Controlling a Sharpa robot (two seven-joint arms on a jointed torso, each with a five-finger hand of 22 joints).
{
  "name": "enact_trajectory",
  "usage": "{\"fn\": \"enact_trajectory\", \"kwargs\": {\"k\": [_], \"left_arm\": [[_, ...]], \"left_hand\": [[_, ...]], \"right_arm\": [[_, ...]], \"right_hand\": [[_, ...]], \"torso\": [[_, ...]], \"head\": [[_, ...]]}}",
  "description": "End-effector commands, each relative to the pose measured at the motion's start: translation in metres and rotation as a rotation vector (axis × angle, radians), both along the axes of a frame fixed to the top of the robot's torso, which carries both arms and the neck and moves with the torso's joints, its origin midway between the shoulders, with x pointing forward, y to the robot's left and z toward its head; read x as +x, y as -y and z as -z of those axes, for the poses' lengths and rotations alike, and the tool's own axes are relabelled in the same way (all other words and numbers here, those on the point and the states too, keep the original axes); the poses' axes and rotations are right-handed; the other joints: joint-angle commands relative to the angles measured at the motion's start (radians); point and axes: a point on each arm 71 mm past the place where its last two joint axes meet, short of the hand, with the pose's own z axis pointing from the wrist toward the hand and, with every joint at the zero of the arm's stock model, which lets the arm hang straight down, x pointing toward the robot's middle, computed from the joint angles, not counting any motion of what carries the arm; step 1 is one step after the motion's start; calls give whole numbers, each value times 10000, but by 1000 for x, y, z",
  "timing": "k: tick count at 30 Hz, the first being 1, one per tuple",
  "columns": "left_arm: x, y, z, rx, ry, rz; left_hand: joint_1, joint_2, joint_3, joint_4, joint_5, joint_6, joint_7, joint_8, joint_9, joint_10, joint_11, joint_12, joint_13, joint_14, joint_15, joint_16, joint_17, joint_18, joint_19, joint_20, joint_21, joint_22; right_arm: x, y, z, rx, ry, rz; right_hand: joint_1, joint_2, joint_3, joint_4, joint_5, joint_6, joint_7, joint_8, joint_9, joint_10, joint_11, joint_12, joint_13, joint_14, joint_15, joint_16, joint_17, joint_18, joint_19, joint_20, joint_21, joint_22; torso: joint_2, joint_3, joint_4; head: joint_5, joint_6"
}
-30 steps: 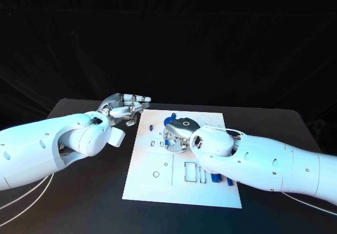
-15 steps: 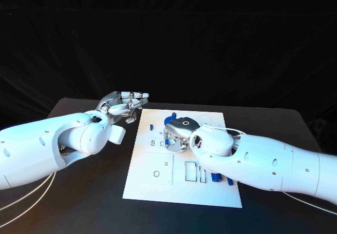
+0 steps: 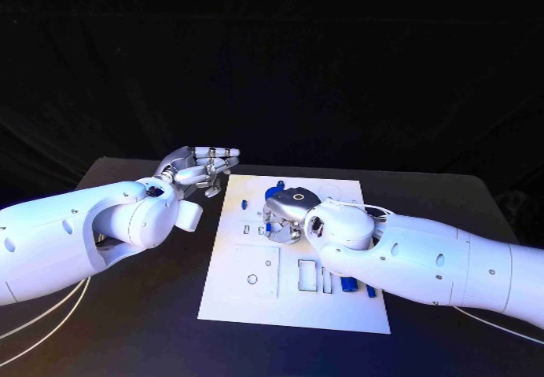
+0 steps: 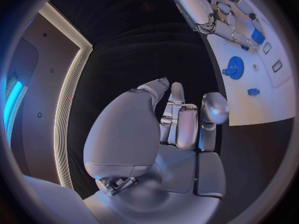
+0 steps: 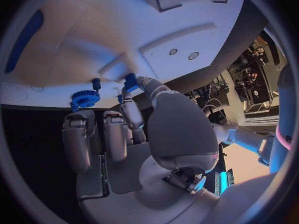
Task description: Assemble the parts on the task board
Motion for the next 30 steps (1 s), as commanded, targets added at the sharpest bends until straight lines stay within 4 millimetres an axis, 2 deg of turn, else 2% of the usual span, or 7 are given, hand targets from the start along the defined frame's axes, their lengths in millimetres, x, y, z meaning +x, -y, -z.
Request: {"fn": "enact_trajectory", "kwargs": {"k": [1,3,5,28,30], "left_arm": [[0,1,-2,-114,147,-10],[0,1,-2,-118,156,-6],[0,1,-2,-120,159,-3],[0,0,-3,-107,143,-5],[0,0,-3,-106,139,0]], "left_hand": [[25,101,-93,29,-31,-103,11,20,6,-189,27,-311,-289,-337,36,-471,-543,207,-441,37,-412,-668],[58,117,-165,53,-32,-88,19,45,12,-210,44,-527,-549,-523,50,-749,-876,276,-676,58,-696,-1068],[75,134,-193,64,-28,-76,20,55,15,-207,46,-605,-655,-562,54,-817,-961,291,-715,63,-774,-1164],[113,162,-262,81,-26,-27,13,86,23,-179,45,-723,-855,-541,54,-815,-971,293,-690,65,-853,-1222],[115,163,-266,81,-26,-21,12,90,24,-177,44,-727,-863,-534,53,-804,-958,292,-681,65,-851,-1214]], "right_arm": [[1,2,6,-428,-81,128],[1,2,6,-440,-86,131],[1,2,6,-453,-94,126],[1,1,6,-433,-109,73],[1,0,6,-412,-98,65]], "right_hand": [[-143,-23,-22,75,-72,-86,32,-69,-21,-78,75,-93,-48,890,-9,-35,1998,-142,1065,-36,55,2627],[-154,-37,-25,81,-84,-109,41,-83,-28,-96,82,-114,-66,888,-3,-38,1992,-142,1065,-32,55,2627],[-159,-45,-26,83,-90,-121,46,-91,-32,-104,86,-123,-74,887,1,-41,1987,-142,1065,-30,55,2627],[-315,-276,-121,163,-299,-327,149,-239,-106,-326,180,-362,-287,845,81,-136,1829,-142,1065,39,55,2627],[-315,-276,-121,163,-299,-327,149,-239,-106,-326,180,-362,-287,845,81,-136,1829,-142,1065,39,55,2627]], "torso": [[-1,-2,3],[-8,-5,-1],[-7,-5,-5],[-5,-8,-10],[-2,0,-2]], "head": [[13,-27],[16,-27],[21,-30],[8,-51],[8,-53]]}}
